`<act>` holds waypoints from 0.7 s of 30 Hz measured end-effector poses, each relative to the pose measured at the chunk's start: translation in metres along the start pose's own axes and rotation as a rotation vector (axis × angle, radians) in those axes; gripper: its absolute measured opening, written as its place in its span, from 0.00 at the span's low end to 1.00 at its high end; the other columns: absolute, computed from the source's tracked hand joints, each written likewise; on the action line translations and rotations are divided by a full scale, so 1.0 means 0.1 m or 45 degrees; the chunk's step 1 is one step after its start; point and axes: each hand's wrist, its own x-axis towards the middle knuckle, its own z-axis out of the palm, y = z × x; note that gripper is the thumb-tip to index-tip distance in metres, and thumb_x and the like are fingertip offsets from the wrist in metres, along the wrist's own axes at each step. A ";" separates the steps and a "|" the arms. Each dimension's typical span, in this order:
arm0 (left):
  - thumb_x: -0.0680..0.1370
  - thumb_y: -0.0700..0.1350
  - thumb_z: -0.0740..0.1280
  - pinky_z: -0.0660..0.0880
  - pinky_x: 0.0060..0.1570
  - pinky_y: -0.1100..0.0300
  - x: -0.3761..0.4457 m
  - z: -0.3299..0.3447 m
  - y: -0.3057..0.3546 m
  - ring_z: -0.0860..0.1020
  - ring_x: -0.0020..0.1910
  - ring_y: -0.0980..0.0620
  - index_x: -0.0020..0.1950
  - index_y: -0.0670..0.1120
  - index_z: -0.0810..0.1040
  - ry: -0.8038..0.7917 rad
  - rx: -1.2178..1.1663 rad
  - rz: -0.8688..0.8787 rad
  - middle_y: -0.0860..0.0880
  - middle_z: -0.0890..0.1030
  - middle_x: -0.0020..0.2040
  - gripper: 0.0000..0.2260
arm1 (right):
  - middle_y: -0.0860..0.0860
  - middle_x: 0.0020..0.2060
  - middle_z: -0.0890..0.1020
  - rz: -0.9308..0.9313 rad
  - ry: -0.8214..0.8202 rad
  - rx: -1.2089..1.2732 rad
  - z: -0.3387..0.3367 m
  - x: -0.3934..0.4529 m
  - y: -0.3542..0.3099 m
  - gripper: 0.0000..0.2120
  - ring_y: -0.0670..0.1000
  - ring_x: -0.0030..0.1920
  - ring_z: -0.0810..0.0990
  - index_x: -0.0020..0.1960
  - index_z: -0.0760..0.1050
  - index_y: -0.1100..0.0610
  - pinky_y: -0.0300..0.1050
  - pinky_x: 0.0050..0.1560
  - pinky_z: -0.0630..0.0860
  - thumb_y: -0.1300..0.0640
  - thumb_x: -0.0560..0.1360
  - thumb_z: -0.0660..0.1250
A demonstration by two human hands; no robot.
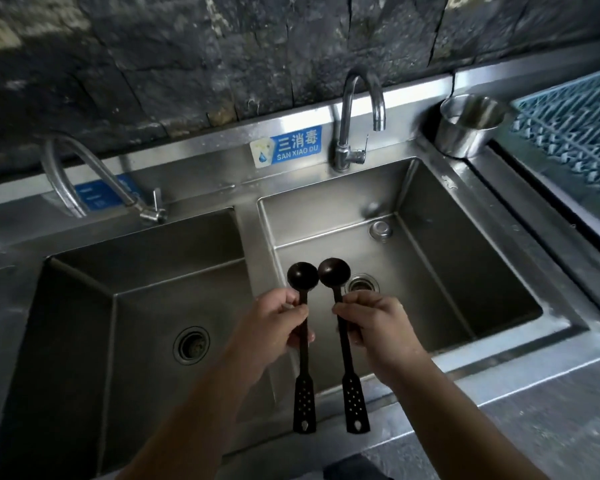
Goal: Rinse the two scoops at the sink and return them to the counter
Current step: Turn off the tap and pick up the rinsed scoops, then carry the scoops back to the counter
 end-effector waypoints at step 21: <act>0.78 0.35 0.65 0.66 0.20 0.71 -1.79 0.46 -0.59 0.75 0.22 0.60 0.42 0.41 0.76 -0.953 0.260 0.261 0.48 0.77 0.30 0.06 | 0.49 0.21 0.68 -0.250 1.027 0.193 0.27 -3.00 0.87 0.12 0.46 0.21 0.63 0.30 0.74 0.57 0.39 0.22 0.57 0.68 0.70 0.68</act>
